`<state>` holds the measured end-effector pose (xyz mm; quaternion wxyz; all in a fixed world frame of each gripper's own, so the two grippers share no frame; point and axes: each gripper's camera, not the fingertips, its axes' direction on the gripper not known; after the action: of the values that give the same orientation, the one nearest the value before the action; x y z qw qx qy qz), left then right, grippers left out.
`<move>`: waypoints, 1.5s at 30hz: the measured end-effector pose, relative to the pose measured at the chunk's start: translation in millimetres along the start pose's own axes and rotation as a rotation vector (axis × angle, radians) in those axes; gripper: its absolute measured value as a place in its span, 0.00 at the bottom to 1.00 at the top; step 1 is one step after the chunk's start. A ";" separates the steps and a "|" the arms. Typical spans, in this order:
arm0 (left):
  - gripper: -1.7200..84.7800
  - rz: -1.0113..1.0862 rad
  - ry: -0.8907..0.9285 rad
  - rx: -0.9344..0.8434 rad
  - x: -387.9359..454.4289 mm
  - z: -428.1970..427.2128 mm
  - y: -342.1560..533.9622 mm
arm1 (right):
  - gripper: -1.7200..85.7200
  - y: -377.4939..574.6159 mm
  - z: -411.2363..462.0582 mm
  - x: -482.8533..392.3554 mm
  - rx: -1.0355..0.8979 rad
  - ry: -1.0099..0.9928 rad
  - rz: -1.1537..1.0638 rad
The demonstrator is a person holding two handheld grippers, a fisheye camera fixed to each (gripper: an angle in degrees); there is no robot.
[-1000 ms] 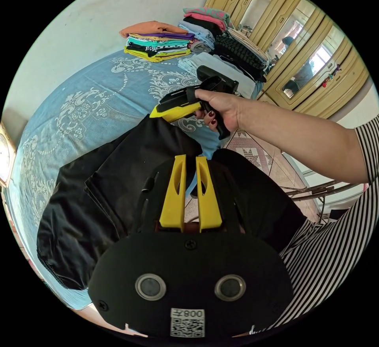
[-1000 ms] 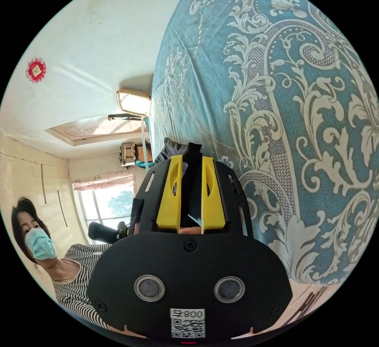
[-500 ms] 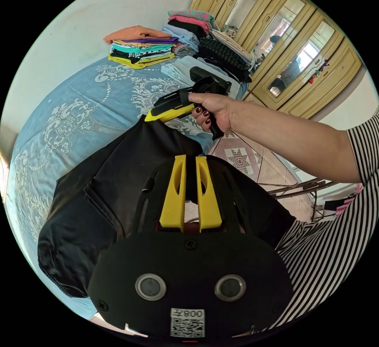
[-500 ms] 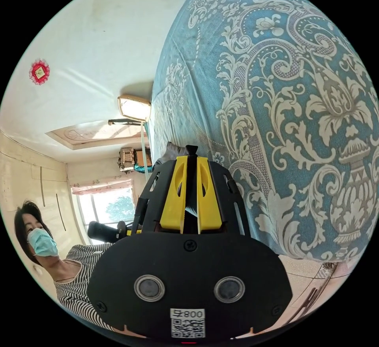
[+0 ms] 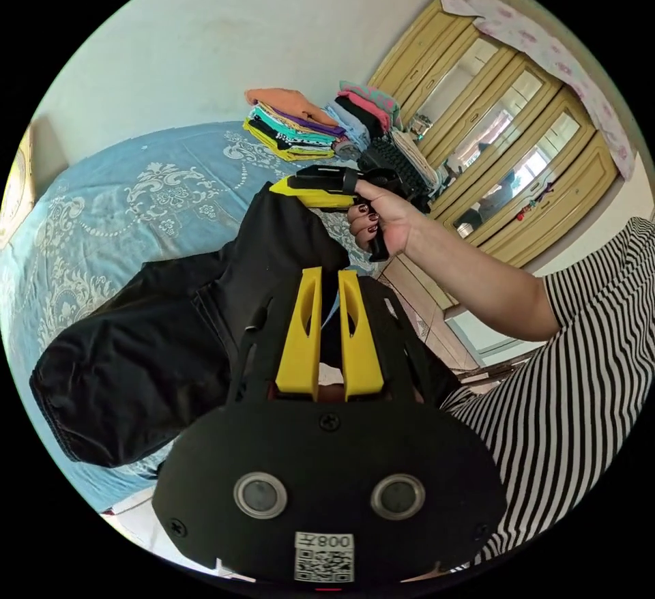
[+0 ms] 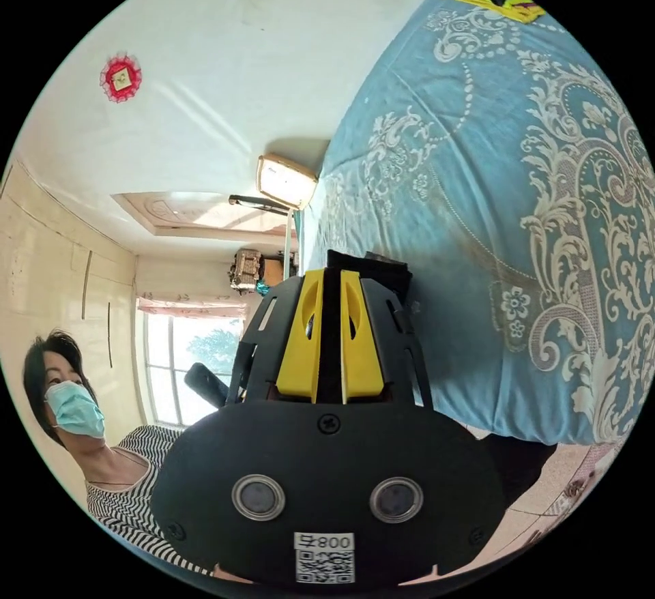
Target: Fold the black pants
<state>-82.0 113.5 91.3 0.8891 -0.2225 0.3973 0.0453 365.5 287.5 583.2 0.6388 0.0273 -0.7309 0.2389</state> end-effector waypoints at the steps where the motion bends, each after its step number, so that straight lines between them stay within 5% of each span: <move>1: 0.06 -0.030 0.003 0.034 -14.8 -18.7 13.4 | 0.05 -3.4 21.3 -5.3 -0.015 -0.004 -0.026; 25: 0.07 -0.634 -0.026 0.352 -320.6 -226.4 312.9 | 0.05 -64.4 506.8 77.4 -0.385 0.233 -0.130; 45: 0.07 -0.838 0.052 0.492 -435.6 -276.9 458.9 | 0.08 -97.4 712.7 197.1 -0.508 0.306 -0.154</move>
<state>-686.5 447.4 80.8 0.8470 -0.1476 0.2944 -0.4173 -293.1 -20.0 750.7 0.7442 -0.1142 -0.6582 0.0008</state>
